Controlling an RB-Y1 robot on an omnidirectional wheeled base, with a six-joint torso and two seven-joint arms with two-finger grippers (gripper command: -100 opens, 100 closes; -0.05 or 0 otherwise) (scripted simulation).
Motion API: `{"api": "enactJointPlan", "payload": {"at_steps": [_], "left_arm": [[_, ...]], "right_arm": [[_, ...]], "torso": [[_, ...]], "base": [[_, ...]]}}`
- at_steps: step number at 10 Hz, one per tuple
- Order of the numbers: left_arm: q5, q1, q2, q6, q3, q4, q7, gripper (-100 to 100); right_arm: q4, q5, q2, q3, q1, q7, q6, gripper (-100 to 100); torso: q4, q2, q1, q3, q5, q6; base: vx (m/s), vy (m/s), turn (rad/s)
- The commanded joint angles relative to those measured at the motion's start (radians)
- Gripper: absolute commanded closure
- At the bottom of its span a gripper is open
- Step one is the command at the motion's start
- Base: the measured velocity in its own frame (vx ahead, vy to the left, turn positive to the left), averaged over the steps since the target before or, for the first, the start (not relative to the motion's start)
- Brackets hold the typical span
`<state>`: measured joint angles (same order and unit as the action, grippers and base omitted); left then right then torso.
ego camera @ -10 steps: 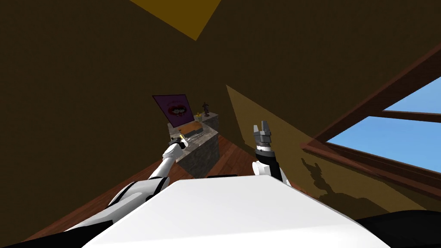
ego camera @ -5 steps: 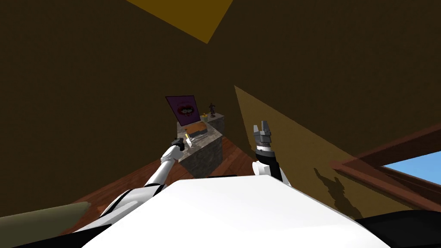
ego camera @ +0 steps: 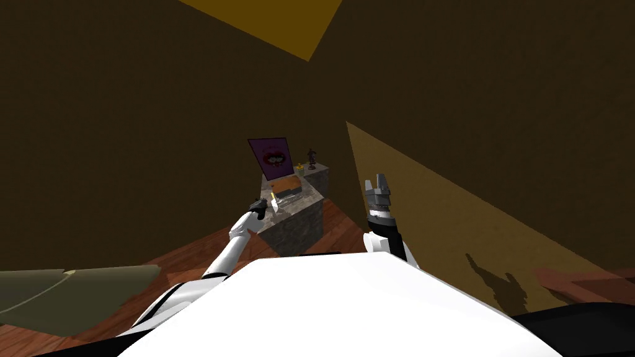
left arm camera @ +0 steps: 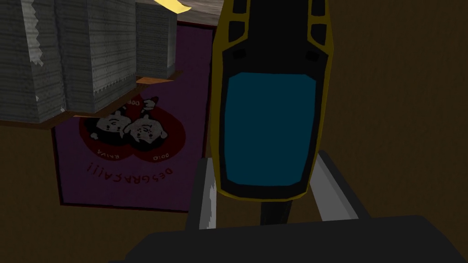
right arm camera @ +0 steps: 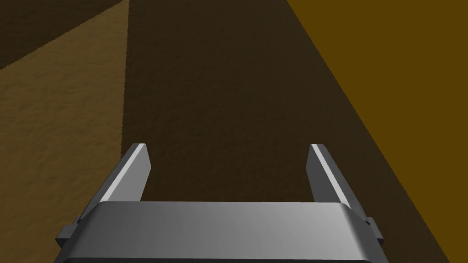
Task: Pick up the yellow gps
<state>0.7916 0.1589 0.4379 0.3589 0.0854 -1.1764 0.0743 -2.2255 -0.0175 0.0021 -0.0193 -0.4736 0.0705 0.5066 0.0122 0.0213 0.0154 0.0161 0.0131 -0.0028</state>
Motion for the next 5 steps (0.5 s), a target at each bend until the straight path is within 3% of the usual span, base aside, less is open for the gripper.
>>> {"api": "enactJointPlan", "payload": {"at_steps": [1,2,3,4,5], "left_arm": [[-0.038,-0.013,-0.005,-0.028,-0.001,-0.025,0.05,100],[-0.038,-0.013,-0.005,-0.028,-0.001,-0.025,0.067,100],[-0.086,-0.055,-0.007,-0.074,-0.012,-0.072,0.103,100],[-0.112,-0.055,-0.007,-0.074,-0.012,-0.088,0.13,100],[-0.112,-0.055,-0.007,-0.074,-0.012,-0.088,0.149,100]], "right_arm": [[0.0,0.0,0.0,0.0,0.0,0.0,0.0,0],[0.0,0.0,0.0,0.0,0.0,0.0,0.0,0],[0.0,0.0,0.0,0.0,0.0,0.0,0.0,0],[0.0,0.0,0.0,0.0,0.0,0.0,0.0,0],[0.0,0.0,0.0,0.0,0.0,0.0,0.0,0]], "torso": [[0.0,0.0,0.0,0.0,0.0,0.0],[0.0,0.001,-0.002,0.001,0.0,0.002],[0.0,-0.001,0.0,0.0,0.0,0.004],[0.0,0.0,0.0,0.0,0.0,0.001],[0.0,0.001,0.0,0.001,0.0,0.002]], "base": [[0.152,-0.103,0.336],[0.07,-0.056,0.07],[0.118,-0.052,0.318],[0.124,-0.081,0.32],[0.054,-0.056,0.05]]}}
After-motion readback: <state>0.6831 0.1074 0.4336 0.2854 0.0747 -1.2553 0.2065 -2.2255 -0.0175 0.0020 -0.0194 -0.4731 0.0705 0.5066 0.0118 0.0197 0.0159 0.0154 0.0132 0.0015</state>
